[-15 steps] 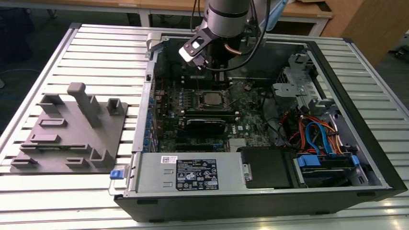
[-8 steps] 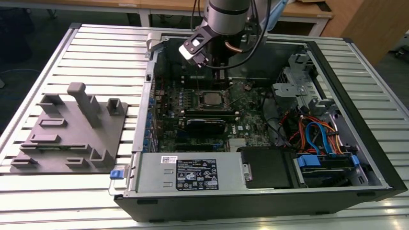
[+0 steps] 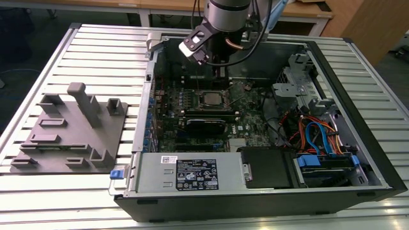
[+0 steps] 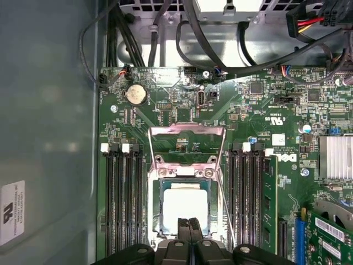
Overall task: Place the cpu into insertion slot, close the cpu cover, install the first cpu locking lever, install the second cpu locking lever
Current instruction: 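Close the cpu cover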
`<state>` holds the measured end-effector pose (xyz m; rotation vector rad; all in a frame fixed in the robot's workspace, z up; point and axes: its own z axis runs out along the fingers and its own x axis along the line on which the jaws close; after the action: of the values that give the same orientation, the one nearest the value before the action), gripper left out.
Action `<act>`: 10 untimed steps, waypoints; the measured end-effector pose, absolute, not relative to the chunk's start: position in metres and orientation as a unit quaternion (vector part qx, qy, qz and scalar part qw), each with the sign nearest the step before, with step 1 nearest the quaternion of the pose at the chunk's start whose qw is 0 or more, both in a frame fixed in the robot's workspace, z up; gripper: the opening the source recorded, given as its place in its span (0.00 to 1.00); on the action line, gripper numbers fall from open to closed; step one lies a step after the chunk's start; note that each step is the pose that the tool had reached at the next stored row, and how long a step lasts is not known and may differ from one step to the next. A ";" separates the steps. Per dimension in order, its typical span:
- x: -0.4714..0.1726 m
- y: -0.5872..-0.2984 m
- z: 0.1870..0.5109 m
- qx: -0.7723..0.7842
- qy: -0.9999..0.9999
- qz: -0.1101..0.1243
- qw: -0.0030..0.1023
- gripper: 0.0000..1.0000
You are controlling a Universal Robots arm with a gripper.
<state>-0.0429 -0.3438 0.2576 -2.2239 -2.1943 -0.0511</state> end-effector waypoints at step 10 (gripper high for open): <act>-0.043 -0.344 0.266 -0.712 -0.702 -0.016 0.008 0.10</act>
<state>-0.0430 -0.3439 0.2656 -2.2245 -2.1947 -0.0499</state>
